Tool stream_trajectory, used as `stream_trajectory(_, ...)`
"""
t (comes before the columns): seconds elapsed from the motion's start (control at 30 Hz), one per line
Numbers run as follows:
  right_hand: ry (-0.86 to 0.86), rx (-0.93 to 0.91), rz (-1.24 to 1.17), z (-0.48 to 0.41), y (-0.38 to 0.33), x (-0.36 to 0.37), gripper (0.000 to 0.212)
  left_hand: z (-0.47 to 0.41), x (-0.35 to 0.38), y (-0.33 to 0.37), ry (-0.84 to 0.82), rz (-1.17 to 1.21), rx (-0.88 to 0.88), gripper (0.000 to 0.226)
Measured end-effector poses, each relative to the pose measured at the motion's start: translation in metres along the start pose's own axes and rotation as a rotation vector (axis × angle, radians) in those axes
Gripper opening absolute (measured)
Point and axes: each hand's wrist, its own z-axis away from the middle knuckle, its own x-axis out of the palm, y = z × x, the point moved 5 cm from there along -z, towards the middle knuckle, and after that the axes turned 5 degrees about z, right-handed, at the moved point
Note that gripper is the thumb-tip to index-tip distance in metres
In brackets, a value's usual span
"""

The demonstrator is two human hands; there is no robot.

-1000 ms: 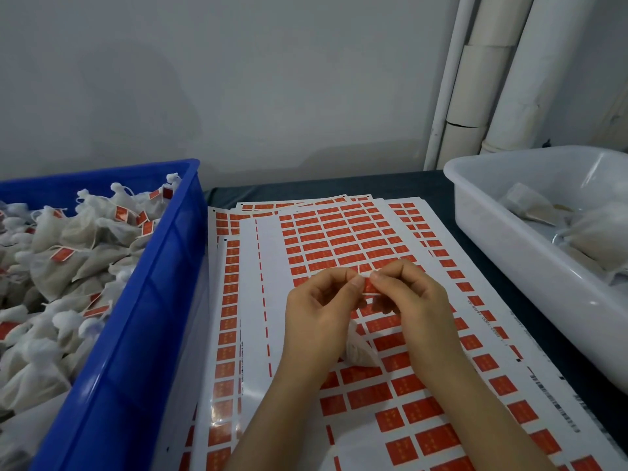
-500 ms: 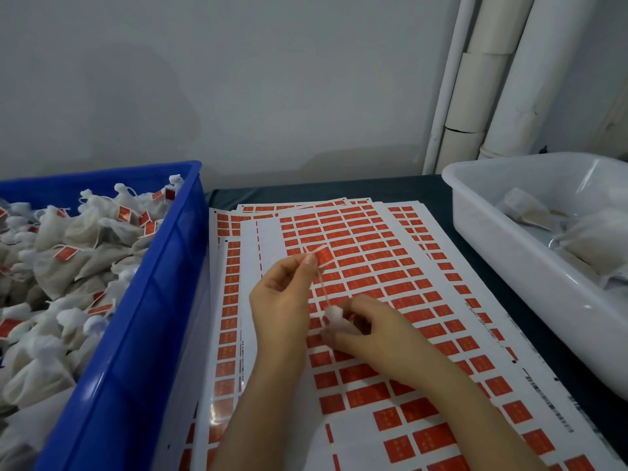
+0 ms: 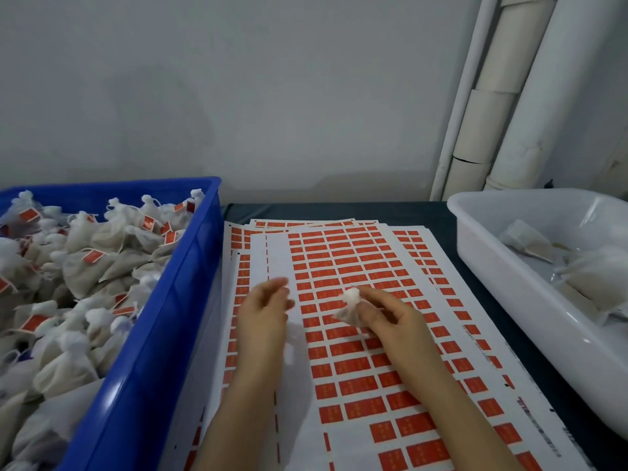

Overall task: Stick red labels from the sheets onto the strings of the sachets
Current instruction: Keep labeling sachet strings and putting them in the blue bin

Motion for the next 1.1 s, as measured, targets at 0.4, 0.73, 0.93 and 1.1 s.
stream_trajectory(0.4, 0.007, -0.106, -0.336, 0.007, -0.010, -0.002, 0.018, 0.042, 0.032, 0.026, -0.360, -0.505, 0.346, 0.014)
stream_trajectory(0.73, -0.031, 0.030, -0.420, 0.003, 0.009, -0.001, 0.018, 0.015, -0.045, 0.130, 0.488, -0.456, 0.620, 0.014)
stream_trajectory(0.93, -0.046, 0.047, -0.383, 0.003, 0.009, -0.001, 0.019, -0.009, -0.056, 0.132, 0.493, -0.726, 0.332, 0.053)
stream_trajectory(1.1, -0.051, 0.059, -0.304, 0.004, 0.008, -0.002, 0.022, 0.007, -0.031, 0.100, 0.218, -0.839, 0.448, 0.024)
